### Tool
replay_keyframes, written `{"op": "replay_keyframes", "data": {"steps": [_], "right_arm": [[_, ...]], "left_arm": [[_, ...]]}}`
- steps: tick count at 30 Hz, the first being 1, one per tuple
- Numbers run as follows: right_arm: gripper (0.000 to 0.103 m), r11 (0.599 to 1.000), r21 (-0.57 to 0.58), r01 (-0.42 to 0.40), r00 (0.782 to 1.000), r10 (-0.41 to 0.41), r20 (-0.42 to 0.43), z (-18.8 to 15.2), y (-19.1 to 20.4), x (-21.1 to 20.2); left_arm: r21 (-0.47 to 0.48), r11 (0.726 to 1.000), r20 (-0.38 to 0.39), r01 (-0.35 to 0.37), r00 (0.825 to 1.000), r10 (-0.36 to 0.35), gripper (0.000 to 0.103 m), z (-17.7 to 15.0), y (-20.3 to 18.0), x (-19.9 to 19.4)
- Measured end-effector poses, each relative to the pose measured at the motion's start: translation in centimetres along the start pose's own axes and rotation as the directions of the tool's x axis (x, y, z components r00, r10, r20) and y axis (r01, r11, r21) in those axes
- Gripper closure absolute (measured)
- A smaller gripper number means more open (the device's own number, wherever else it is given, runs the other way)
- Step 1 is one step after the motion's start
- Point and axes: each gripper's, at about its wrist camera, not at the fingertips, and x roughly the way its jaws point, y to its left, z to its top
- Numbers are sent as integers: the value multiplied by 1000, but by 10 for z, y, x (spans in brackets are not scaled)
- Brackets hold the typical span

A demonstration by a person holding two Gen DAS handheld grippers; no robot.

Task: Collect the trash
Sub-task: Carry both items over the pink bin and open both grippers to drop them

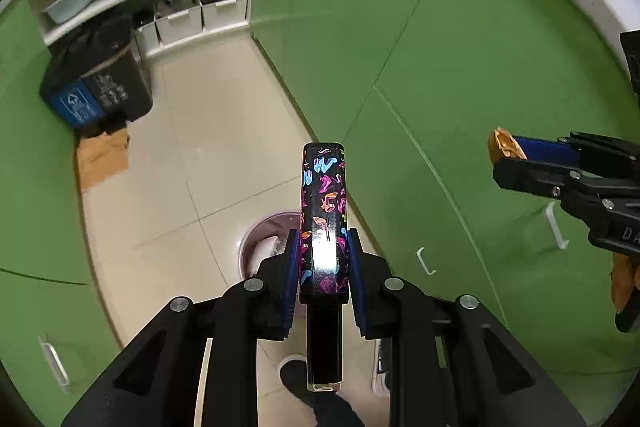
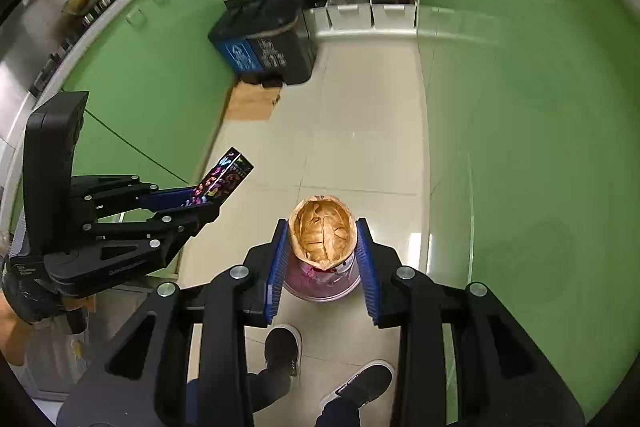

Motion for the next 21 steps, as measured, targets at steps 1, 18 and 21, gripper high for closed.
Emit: {"op": "replay_keyframes", "data": {"steps": [1, 18, 21], "right_arm": [[70, 1000, 3, -2, 1000, 2, -5, -3, -3, 8], [70, 998, -37, -44, 998, 42, -56, -6, 7, 56], [70, 996, -55, -69, 996, 65, -66, -4, 17, 67]], "left_arm": [[-6, 1000, -4, 1, 1000, -1, 79, -3, 3, 9], [-155, 987, 89, -40, 995, 54, 6, -10, 36, -7], [-173, 984, 102, -47, 993, 65, 6, -12, 45, -14]]}}
